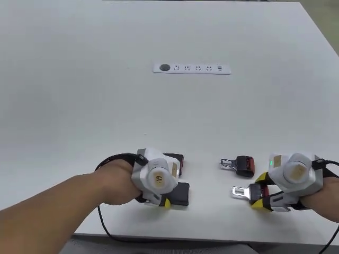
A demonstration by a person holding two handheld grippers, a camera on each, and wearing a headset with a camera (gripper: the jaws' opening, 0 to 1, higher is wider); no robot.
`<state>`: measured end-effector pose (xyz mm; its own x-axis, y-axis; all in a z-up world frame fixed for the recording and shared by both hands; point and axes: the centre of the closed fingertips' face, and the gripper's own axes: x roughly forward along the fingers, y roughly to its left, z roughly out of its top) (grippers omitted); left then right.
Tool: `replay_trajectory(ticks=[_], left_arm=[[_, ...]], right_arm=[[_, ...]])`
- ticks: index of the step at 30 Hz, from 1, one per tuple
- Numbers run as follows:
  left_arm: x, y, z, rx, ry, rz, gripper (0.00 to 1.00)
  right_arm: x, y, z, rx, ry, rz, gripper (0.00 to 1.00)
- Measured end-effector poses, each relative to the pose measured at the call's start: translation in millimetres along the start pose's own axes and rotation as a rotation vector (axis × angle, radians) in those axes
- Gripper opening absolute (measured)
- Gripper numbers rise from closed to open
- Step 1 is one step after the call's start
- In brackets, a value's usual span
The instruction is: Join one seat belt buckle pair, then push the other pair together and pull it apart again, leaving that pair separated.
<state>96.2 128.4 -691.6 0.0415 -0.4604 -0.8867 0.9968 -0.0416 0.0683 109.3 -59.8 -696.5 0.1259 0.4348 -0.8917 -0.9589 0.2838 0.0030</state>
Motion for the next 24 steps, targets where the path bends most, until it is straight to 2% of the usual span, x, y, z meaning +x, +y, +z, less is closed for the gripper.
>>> replay_trajectory(ticks=[4,10,17,24], left_arm=[[0.9,0.2,-0.5,0.0,0.004,-0.006,0.33],[0.0,-0.5,0.6,0.0,0.01,-0.01,0.33],[-0.7,-1.7,1.7,-0.022,0.005,-0.007,0.33],[0.6,-1.5,1.2,-0.029,0.002,-0.011,0.33]], right_arm=[[6.5,5.4,13.5,-0.011,-0.014,0.006,0.35],[19.6,18.0,42.1,-0.04,-0.045,0.021,0.35],[31.0,27.2,67.9,-0.039,-0.086,0.026,0.35],[40.1,40.1,85.3,-0.067,-0.106,0.042,0.35]])
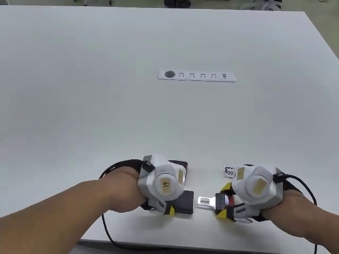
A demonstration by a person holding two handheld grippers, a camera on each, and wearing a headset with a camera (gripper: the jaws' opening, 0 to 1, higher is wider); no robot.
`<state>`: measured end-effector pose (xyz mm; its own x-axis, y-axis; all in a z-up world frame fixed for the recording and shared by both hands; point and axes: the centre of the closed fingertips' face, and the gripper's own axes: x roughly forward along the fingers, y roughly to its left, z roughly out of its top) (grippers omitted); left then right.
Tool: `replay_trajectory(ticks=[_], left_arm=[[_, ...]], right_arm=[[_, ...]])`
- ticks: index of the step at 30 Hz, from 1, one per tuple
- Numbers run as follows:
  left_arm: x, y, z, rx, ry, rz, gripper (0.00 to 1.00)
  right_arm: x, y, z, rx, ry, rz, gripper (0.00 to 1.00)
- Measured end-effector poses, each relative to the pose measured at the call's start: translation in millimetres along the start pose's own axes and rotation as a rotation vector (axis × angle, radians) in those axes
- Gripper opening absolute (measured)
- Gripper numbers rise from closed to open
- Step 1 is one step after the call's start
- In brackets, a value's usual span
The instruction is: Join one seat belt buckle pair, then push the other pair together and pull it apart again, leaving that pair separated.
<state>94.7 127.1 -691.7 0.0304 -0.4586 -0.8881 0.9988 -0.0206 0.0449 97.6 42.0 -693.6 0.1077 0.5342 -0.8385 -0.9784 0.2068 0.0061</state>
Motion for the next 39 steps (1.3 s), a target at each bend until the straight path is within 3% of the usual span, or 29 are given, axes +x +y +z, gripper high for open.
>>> replay_trajectory(ticks=[4,17,24,29,39], left_arm=[[0.8,1.0,-1.6,-0.007,0.006,-0.002,0.33],[0.9,0.8,-2.5,-0.017,0.012,-0.003,0.33],[0.3,0.1,-1.6,-0.027,0.012,0.001,0.33],[-0.3,-0.3,-1.4,-0.027,0.016,0.0,0.33],[-0.5,-0.3,-1.1,-0.021,0.01,-0.006,0.33]], right_arm=[[4.7,4.5,7.2,-0.014,0.01,-0.001,0.35],[4.9,3.8,5.2,-0.006,0.004,-0.021,0.35],[6.7,7.3,11.3,0.005,-0.029,-0.033,0.35],[11.8,8.4,20.5,-0.011,-0.031,-0.032,0.35],[14.3,9.2,22.7,-0.035,-0.005,-0.007,0.34]])
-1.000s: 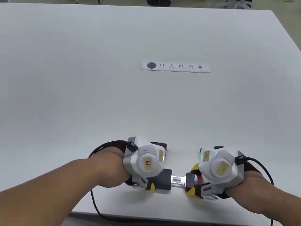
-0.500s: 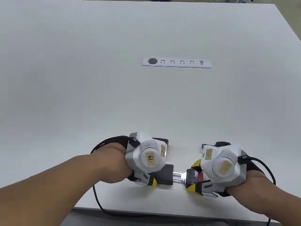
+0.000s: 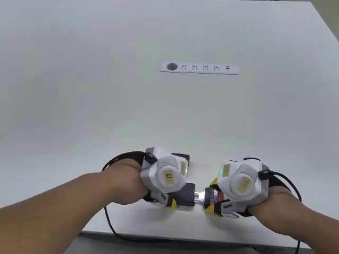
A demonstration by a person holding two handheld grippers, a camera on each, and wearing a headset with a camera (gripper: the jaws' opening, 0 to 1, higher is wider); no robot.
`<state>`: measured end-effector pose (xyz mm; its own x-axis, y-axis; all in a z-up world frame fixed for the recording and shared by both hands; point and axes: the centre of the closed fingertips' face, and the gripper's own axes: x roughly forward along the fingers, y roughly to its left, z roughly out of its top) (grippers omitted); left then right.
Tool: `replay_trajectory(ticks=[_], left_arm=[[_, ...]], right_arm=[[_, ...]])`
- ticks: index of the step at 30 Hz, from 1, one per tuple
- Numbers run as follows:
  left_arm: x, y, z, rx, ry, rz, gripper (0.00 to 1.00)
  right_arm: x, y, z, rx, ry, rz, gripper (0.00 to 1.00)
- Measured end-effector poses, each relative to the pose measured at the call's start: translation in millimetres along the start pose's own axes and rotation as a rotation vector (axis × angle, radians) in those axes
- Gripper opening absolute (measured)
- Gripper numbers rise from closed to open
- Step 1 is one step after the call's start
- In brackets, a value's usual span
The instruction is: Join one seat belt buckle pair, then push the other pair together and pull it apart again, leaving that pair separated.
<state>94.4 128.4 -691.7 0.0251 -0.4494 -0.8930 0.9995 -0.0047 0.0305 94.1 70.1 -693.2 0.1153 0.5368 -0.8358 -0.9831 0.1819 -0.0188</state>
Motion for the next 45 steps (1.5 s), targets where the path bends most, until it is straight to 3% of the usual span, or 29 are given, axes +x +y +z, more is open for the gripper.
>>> replay_trajectory(ticks=[1,4,5,6,7,10,15,22,37,45], left_arm=[[0.5,0.4,0.3,0.006,0.0,-0.006,0.33],[1.2,0.5,-0.1,0.008,0.004,-0.014,0.32],[1.5,0.7,0.1,0.009,0.006,-0.014,0.32],[1.1,0.8,-1.0,0.008,0.013,-0.015,0.32],[1.2,1.0,-0.1,0.004,0.007,-0.014,0.32],[-0.6,1.5,0.5,0.007,0.003,-0.013,0.32],[-1.3,1.9,0.5,-0.004,0.004,-0.01,0.32],[-3.0,3.5,-1.4,-0.035,-0.028,0.012,0.32],[0.7,4.0,-4.7,-0.051,0.02,0.001,0.32],[0.5,3.1,-3.7,-0.072,0.023,0.003,0.33]], right_arm=[[3.5,2.6,8.8,0.0,-0.014,0.004,0.34],[9.2,3.2,13.3,-0.005,-0.01,-0.002,0.33],[9.2,2.0,13.2,0.001,-0.015,0.0,0.33],[8.0,-4.3,6.1,0.011,0.024,-0.018,0.33],[9.2,-5.2,10.1,0.012,-0.009,-0.008,0.33],[8.5,-1.5,12.3,0.018,-0.014,-0.005,0.33],[7.4,-0.5,13.1,0.004,-0.01,-0.001,0.33],[4.7,1.3,10.7,-0.039,0.027,0.002,0.33],[5.9,3.9,9.5,-0.014,0.037,-0.016,0.33],[5.4,2.3,8.2,0.005,0.033,-0.013,0.35]])
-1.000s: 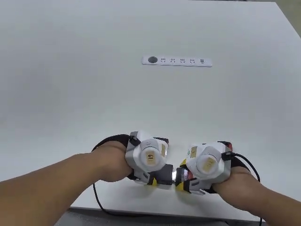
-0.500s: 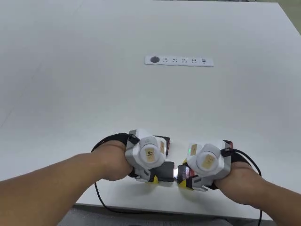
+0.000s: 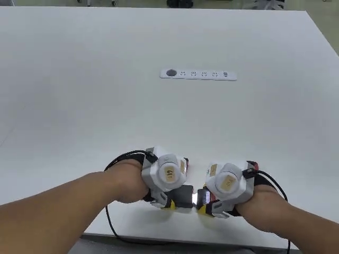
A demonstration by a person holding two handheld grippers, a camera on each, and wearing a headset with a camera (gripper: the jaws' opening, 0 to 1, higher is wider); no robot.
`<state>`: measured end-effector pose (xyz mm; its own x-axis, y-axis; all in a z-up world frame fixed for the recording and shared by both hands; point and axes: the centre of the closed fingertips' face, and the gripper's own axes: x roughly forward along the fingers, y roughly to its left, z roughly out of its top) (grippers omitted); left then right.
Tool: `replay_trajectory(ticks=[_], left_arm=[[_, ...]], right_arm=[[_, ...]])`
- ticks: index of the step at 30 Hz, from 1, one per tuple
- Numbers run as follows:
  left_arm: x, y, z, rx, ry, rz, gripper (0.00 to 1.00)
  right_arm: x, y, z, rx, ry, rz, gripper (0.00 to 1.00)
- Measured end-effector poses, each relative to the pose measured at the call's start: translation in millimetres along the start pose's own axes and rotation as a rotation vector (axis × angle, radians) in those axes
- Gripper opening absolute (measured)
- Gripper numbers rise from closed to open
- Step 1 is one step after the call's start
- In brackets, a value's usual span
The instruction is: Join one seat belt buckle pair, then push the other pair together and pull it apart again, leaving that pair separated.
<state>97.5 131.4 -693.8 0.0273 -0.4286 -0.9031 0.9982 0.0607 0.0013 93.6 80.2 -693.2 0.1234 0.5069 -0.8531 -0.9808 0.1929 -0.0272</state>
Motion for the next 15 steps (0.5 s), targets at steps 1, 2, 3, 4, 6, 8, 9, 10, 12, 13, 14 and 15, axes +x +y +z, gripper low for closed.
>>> replay_trajectory(ticks=[1,2,3,4,6,8,9,10,12,13,14,15], left_arm=[[-0.2,0.7,-1.1,-0.032,-0.004,0.003,0.34],[-0.6,1.3,-1.7,-0.052,-0.005,0.008,0.34],[-1.0,2.6,-2.9,-0.057,-0.01,0.01,0.35],[-1.0,3.2,-3.9,-0.058,-0.009,0.01,0.35],[-4.3,2.2,-9.7,-0.071,0.025,0.017,0.35],[-10.6,2.5,-10.7,-0.078,0.013,0.022,0.35],[-13.7,3.6,-8.2,-0.093,-0.009,0.026,0.35],[-20.1,3.3,-5.8,-0.11,-0.02,0.03,0.35],[-25.4,7.4,-5.3,-0.116,-0.036,0.034,0.36],[-28.7,8.8,-4.3,-0.122,-0.045,0.037,0.37],[-34.8,8.8,-1.1,-0.126,-0.054,0.037,0.38],[-38.1,9.8,0.3,-0.125,-0.063,0.039,0.37]], right_arm=[[-0.8,0.2,0.5,-0.002,-0.003,0.002,0.35],[-1.2,0.8,1.2,0.003,-0.01,0.002,0.35],[-1.7,-0.2,1.4,0.005,-0.016,0.003,0.35],[-2.7,0.1,1.5,0.001,-0.024,0.002,0.36],[-4.8,0.7,-0.3,0.012,-0.024,0.008,0.36],[-7.4,-2.5,0.4,0.026,-0.032,0.006,0.38],[-10.2,-4.9,0.2,0.031,-0.043,0.002,0.39],[-12.5,-5.8,1.1,0.035,-0.049,-0.001,0.39],[-20.8,-7.7,4.7,0.04,-0.065,0.003,0.39],[-24.9,-7.8,6.4,0.04,-0.072,0.01,0.38],[-27.3,-8.5,7.2,0.042,-0.075,0.012,0.37],[-33.3,-10.6,10.8,0.051,-0.09,0.011,0.37]])
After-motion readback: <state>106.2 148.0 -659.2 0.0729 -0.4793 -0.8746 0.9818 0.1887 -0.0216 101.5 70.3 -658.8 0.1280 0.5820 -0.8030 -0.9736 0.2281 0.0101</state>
